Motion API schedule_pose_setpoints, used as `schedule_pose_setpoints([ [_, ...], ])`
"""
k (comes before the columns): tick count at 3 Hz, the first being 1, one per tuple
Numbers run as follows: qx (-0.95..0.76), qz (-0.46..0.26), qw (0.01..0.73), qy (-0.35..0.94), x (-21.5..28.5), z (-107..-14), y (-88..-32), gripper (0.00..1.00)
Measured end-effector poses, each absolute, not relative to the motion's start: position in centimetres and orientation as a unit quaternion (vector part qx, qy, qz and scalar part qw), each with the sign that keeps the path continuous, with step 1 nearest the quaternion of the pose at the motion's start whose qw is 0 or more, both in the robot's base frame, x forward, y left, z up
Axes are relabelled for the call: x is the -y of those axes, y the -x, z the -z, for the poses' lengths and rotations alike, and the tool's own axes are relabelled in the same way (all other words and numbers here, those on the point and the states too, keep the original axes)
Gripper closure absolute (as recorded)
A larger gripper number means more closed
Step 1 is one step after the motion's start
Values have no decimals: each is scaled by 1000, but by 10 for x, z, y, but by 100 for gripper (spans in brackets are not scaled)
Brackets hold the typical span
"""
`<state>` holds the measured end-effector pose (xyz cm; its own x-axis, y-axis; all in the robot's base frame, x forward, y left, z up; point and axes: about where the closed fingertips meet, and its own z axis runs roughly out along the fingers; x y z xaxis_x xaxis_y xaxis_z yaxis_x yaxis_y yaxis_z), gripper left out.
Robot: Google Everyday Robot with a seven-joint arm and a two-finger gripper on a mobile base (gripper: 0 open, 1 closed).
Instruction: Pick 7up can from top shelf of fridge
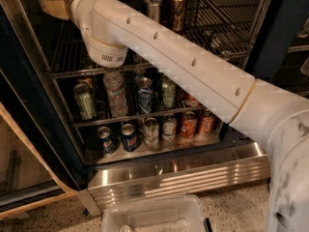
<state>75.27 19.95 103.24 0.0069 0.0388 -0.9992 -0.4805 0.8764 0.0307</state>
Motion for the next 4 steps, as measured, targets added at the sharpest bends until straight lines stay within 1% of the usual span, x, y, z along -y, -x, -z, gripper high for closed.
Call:
schedule_pose_setpoints([
  [1,-689,-168,684,170,-200,-1023,-778,0],
  [2,-689,-168,684,170,-200,-1023,-779,1],
  [4,-684,-168,689,172,-204,-1027,-786,41],
])
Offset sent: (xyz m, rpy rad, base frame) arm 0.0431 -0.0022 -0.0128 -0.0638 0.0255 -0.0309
